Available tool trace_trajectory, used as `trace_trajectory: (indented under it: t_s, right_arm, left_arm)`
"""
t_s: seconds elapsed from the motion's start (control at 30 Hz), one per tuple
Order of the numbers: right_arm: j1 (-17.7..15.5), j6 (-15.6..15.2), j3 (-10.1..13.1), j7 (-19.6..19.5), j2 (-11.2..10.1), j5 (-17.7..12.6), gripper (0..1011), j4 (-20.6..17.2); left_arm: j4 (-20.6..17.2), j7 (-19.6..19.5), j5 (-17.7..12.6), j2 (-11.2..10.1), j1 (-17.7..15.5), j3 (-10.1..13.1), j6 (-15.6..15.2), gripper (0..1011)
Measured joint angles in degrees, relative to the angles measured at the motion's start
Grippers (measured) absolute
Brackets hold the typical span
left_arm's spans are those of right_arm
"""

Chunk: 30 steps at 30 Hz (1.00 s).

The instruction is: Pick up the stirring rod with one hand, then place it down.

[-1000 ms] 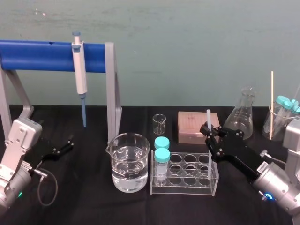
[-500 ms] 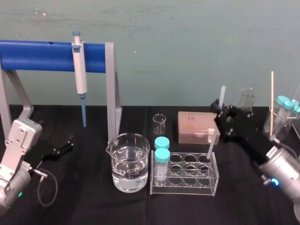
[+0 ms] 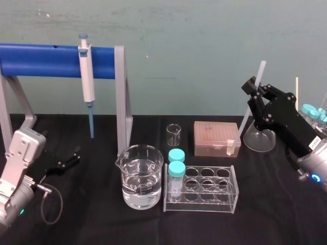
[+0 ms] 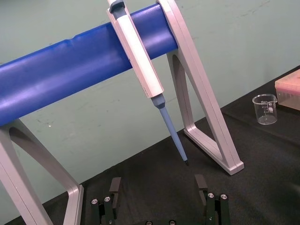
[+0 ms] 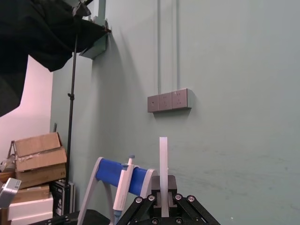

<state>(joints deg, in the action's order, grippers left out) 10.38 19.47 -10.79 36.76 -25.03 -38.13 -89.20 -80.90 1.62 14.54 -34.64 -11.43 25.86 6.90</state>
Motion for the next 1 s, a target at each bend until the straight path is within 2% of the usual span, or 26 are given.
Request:
trace_trajectory:
  t_s: [0.47, 1.0]
  right_arm:
    - [-0.3, 0.0, 0.3, -1.4, -0.1, 0.9, 72, -0.5]
    - [-0.4, 0.1, 0.0, -1.2, 0.1, 1.2, 72, -0.4]
  left_arm:
    - [0.0, 0.0, 0.0, 0.0, 0.0, 0.0, 0.0, 1000]
    - [0.0, 0.0, 0.0, 0.0, 0.0, 0.0, 0.0, 1000]
